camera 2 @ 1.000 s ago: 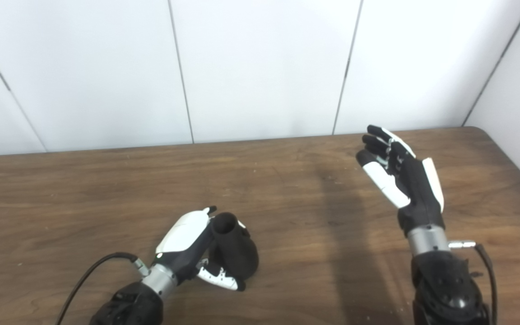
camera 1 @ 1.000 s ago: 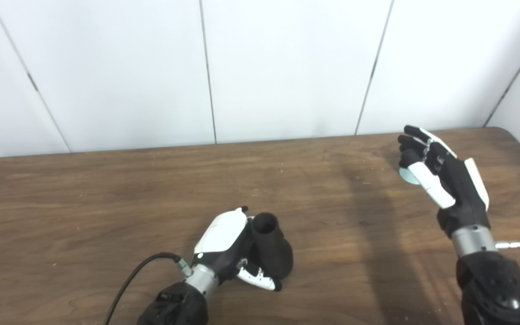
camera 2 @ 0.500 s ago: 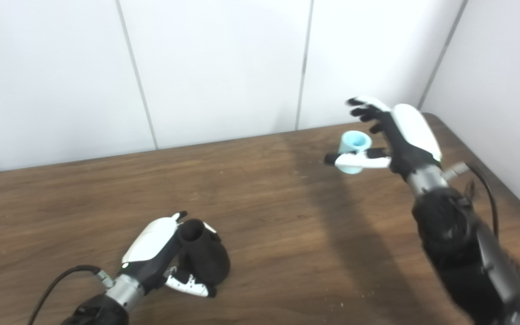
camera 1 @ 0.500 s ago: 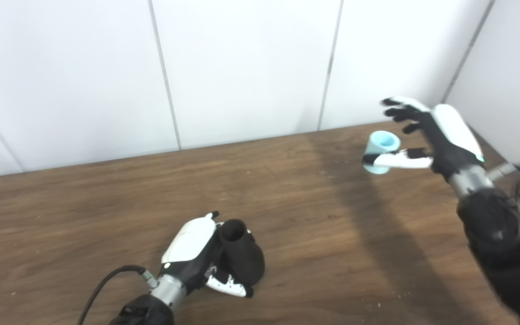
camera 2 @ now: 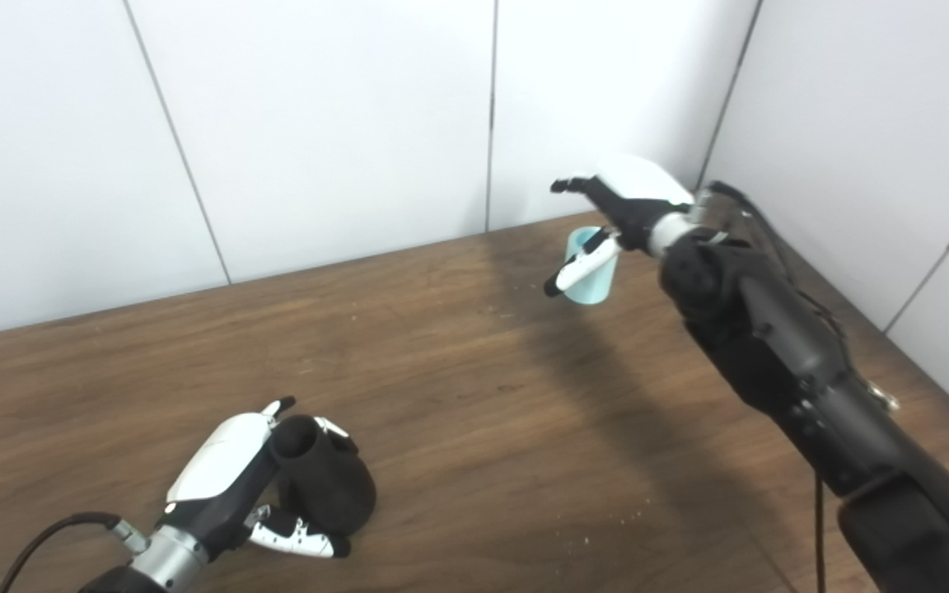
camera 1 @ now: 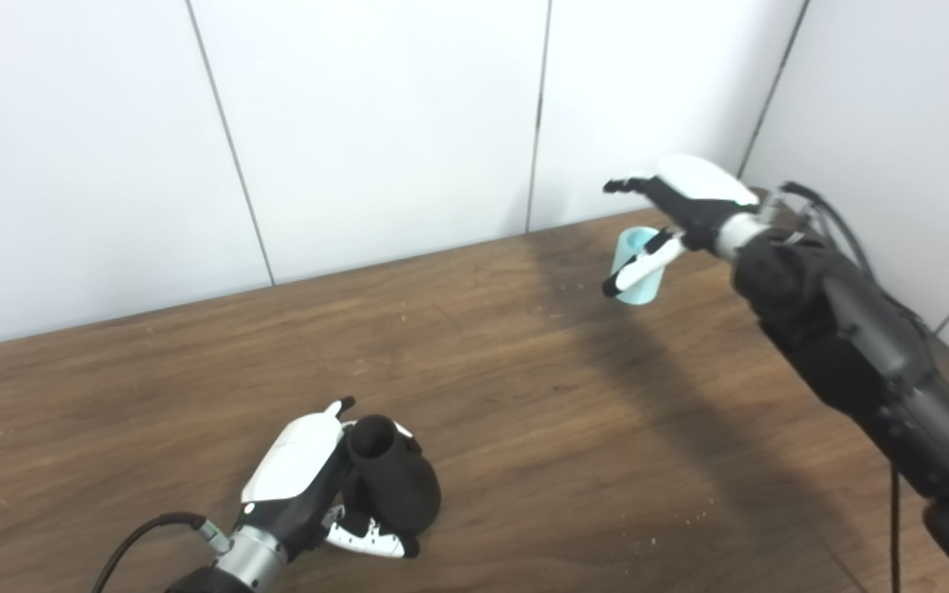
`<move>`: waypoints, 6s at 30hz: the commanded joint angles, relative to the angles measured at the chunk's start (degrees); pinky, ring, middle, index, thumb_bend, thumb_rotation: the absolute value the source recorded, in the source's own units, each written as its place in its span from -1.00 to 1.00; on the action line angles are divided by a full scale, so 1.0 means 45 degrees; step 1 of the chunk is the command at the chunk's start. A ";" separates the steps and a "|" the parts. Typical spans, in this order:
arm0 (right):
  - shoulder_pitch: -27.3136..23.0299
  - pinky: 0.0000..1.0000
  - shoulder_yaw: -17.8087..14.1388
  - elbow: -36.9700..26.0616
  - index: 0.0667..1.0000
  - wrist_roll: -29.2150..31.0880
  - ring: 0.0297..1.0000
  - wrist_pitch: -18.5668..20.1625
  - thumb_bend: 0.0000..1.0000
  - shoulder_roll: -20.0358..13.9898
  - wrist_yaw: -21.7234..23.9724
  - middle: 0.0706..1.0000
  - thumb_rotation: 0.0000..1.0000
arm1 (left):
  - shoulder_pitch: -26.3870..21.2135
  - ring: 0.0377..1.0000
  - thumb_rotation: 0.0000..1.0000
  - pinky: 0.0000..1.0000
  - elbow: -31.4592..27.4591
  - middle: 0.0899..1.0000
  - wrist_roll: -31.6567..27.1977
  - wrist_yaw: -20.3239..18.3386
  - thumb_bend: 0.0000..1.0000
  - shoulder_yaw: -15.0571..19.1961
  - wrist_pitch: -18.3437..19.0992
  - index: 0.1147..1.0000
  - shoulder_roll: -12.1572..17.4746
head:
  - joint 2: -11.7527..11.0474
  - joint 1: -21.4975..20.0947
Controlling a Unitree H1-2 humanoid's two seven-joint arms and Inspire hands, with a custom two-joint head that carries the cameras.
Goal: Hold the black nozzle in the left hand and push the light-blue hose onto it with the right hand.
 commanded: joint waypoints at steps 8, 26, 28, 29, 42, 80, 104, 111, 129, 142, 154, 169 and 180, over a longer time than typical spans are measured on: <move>-0.2437 0.57 0.0557 0.2332 0.74 -0.0786 0.80 -0.0099 0.85 0.0276 0.0103 0.78 -0.57 | 0.0247 0.30 -1.00 1.00 0.0187 -0.17 0.0263 -0.0761 0.05 -0.0153 0.0045 -0.15 0.0466 | 0.0020 -0.0311; -0.3045 0.23 0.0945 0.3832 0.50 -0.2193 0.38 0.0142 0.76 0.1027 0.1935 0.48 -0.98 | 0.0341 0.29 -1.00 1.00 0.0265 -0.14 0.0018 -0.0686 0.05 -0.0074 -0.0087 -0.16 0.0351 | 0.0108 -0.0401; -0.3012 0.24 0.0830 0.3851 0.48 -0.2419 0.38 0.0142 0.78 0.1099 0.2163 0.48 -0.99 | 0.0352 0.29 -1.00 1.00 0.0228 -0.14 0.0022 -0.0692 0.05 -0.0072 -0.0062 -0.16 0.0334 | 0.0130 -0.0395; -0.2987 0.25 0.0785 0.3873 0.48 -0.2486 0.39 0.0142 0.79 0.1126 0.2189 0.49 -1.00 | 0.0359 0.29 -1.00 1.00 0.0222 -0.14 0.0024 -0.0690 0.05 -0.0075 -0.0057 -0.16 0.0325 | 0.0149 -0.0392; -0.2737 0.15 0.0407 0.4432 0.45 -0.3073 0.28 0.0139 0.77 0.1383 0.2172 0.46 -1.00 | 0.0297 0.30 -1.00 1.00 0.0262 -0.11 0.0120 -0.0676 0.04 -0.0129 -0.0039 -0.16 0.0260 | 0.0134 -0.0305; -0.2305 -0.11 0.0909 0.4315 0.24 -0.2445 -0.10 -0.0003 0.21 0.0889 0.1187 -0.01 -1.00 | 0.0450 0.32 -1.00 1.00 0.0049 -0.18 0.0194 -0.0703 0.05 -0.0097 0.0184 -0.15 0.0254 | 0.0384 -0.0056; -0.1327 -0.32 0.0696 0.0365 -0.16 -0.2388 -0.15 -0.0632 0.01 0.0990 -0.0358 -0.08 -1.00 | 0.0487 0.31 -1.00 1.00 -0.0085 -0.12 0.0339 -0.0727 0.05 -0.0181 0.0340 -0.16 0.0021 | 0.0494 0.1054; -0.0511 -0.36 0.0700 -0.3095 -0.13 -0.2039 -0.14 -0.0729 0.00 0.1217 0.1005 -0.06 -1.00 | 0.0566 0.31 -1.00 1.00 0.0059 -0.08 0.0563 -0.0631 0.04 -0.0274 0.0423 -0.18 -0.0300 | 0.0498 0.2274; 0.1058 -0.37 0.0205 -0.7739 -0.10 -0.0074 -0.16 -0.1160 0.00 0.1965 0.2867 -0.09 -1.00 | 0.0396 0.33 -1.00 1.00 0.0272 -0.07 0.1324 -0.1288 0.04 -0.0867 0.1568 -0.18 -0.1198 | 0.0620 0.5199; 0.1171 -0.36 0.0214 -0.8238 -0.13 0.0143 -0.14 -0.1282 0.00 0.2148 0.2985 -0.10 -1.00 | -0.0530 0.56 -1.00 1.00 -0.0373 0.02 0.2315 -0.4082 0.02 -0.1685 0.3456 -0.24 -0.0743 | 0.0778 0.5839; 0.0978 -0.35 0.0082 -0.9527 -0.12 -0.0129 -0.16 -0.0736 0.00 0.2607 0.3687 -0.08 -1.00 | -0.0354 0.47 -1.00 1.00 -0.0477 0.03 0.4641 -0.4417 0.02 -0.2211 0.3484 -0.24 -0.0553 | 0.0867 0.5921; 0.1275 -0.34 -0.0110 -0.9576 -0.12 -0.0461 -0.15 -0.0908 0.00 0.2820 0.3806 -0.09 -1.00 | 0.0646 0.65 -1.00 1.00 0.0225 -0.11 0.5368 0.0871 0.04 -0.1805 0.0642 -0.17 -0.0232 | 0.0881 0.5774; 0.1367 -0.35 -0.0210 -1.0002 -0.10 -0.0783 -0.16 -0.0576 0.00 0.3012 0.4259 -0.07 -1.00 | 0.0846 0.65 -1.00 1.00 0.1147 -0.11 0.6260 0.2979 0.05 -0.1547 -0.0580 -0.17 -0.0052 | 0.0933 0.5641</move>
